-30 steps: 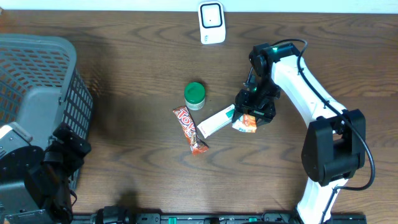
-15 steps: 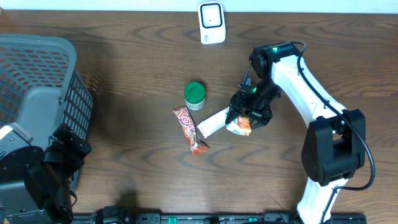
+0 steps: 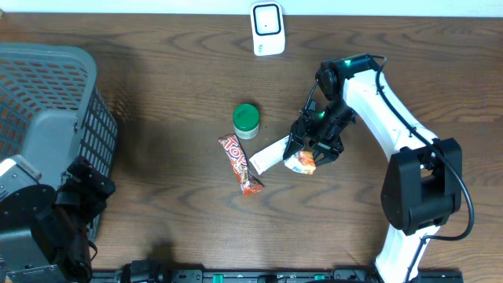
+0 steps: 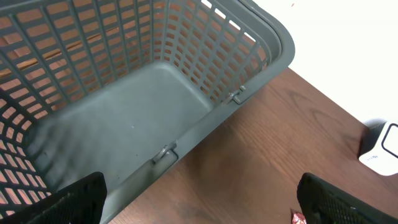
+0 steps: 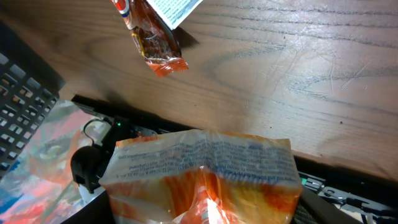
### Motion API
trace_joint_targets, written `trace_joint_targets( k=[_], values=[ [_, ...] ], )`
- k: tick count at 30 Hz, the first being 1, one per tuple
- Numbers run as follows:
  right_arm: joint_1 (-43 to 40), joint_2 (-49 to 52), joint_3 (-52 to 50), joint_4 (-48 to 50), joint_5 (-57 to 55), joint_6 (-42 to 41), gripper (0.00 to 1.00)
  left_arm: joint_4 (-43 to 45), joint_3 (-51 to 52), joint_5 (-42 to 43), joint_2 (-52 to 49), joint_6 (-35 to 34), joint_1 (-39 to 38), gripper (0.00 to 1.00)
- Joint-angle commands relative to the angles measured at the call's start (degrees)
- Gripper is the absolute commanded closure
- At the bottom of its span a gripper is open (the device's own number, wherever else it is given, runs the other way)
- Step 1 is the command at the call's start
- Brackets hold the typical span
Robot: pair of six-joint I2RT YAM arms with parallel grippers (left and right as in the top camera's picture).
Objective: Scan the item barcode
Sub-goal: 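Lift the orange box off the table with the right gripper, then carry the orange box up to the white scanner with the right gripper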
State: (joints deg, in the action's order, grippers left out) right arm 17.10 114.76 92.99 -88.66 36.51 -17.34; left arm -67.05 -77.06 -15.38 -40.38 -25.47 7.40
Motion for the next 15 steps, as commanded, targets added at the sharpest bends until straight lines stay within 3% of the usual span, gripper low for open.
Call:
trace_joint_targets(
  k=[1,15],
  values=[
    [0.39,0.35,1.14,0.81,1.44,1.40,0.40,-0.07,-0.02,-0.79,0.04,0.28,0.31,0.02],
    [0.39,0.35,1.14,28.37,1.33,-1.53,0.37,-0.07,-0.02,-0.79,0.04,0.28,0.31,0.02]
  ],
)
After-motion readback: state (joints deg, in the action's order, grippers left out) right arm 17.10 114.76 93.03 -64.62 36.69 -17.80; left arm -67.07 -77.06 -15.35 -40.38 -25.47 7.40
